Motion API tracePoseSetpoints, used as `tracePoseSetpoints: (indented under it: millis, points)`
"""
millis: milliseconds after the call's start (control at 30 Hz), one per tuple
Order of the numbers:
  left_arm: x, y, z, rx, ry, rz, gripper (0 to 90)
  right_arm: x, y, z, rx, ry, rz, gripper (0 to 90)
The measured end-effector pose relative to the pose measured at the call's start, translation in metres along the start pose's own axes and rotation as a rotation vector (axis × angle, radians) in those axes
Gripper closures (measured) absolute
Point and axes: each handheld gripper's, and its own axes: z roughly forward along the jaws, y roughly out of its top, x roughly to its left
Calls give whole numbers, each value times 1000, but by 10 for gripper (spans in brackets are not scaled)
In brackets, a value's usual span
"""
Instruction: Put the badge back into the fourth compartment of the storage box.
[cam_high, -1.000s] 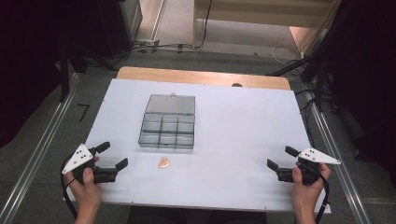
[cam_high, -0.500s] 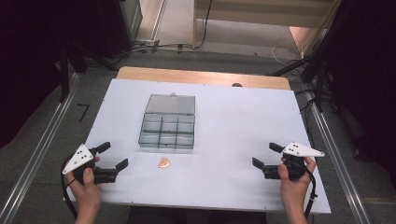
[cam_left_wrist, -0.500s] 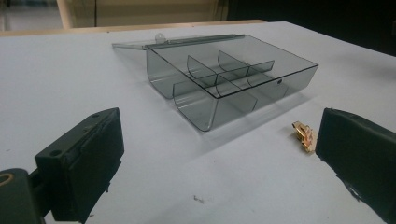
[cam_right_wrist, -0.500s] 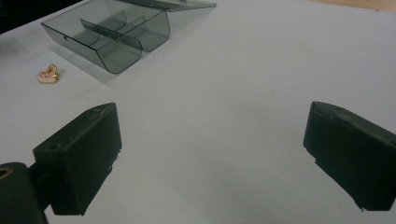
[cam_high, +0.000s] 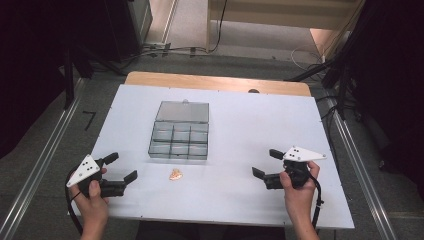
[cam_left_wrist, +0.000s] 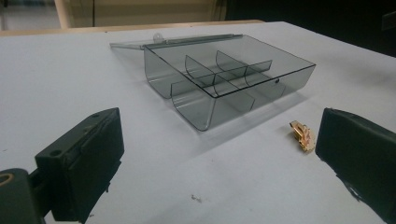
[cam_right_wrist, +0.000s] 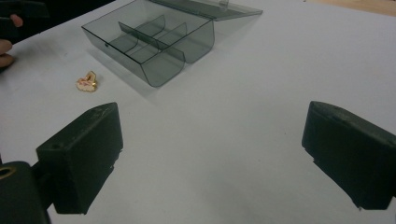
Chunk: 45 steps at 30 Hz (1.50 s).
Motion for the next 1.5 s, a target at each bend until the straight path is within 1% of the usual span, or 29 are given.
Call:
tracePoseSetpoints:
  millis: [167, 200, 233, 267, 300, 333, 367, 433, 500, 567, 667, 733, 900, 1000, 1200, 1367, 1500]
  points:
    - [0, 0, 0, 0, -1, -1, 16, 6, 5, 8, 9, 20, -11, 39]
    - [0, 0, 0, 0, -2, -1, 16, 7, 7, 10, 11, 25, -14, 40]
    - [0, 0, 0, 0, -2, -1, 16, 10, 9, 15, 17, 41, -18, 42]
    - [0, 0, 0, 0, -2, -1, 16, 10, 9, 15, 17, 41, -18, 42]
    - [0, 0, 0, 0, -2, -1, 16, 14, 12, 19, 23, 54, -24, 43]
    - [0, 0, 0, 0, -2, -1, 16, 14, 12, 19, 23, 54, -24, 43]
    - [0, 0, 0, 0, -2, -1, 16, 17, 15, 22, 28, 69, -30, 43]
    - [0, 0, 0, 0, -1, -1, 16, 19, 16, 24, 28, 75, -39, 43]
    - [0, 0, 0, 0, -2, -2, 16, 24, 20, 30, 40, 89, -49, 43]
    - [0, 0, -1, -2, -3, -1, 16, 26, 20, 32, 42, 94, -49, 43]
    - [0, 0, -1, -5, -5, -4, 16, 33, 24, 41, 50, 111, -59, 43]
    - [0, 0, -1, -5, -5, -5, 16, 34, 24, 42, 50, 112, -61, 43]
    - [1, 0, -1, -5, -7, -7, 16, 43, 29, 54, 60, 136, -70, 43]
    - [1, 0, -1, -6, -7, -5, 16, 46, 31, 57, 63, 142, -71, 43]
    - [1, 0, -2, -7, -11, -4, 16, 56, 37, 70, 74, 164, -91, 45]
    - [1, -1, -2, -10, -13, -6, 16, 62, 43, 77, 74, 178, -98, 46]
    - [1, -1, -2, -11, -14, -6, 16, 68, 48, 83, 80, 193, -113, 47]
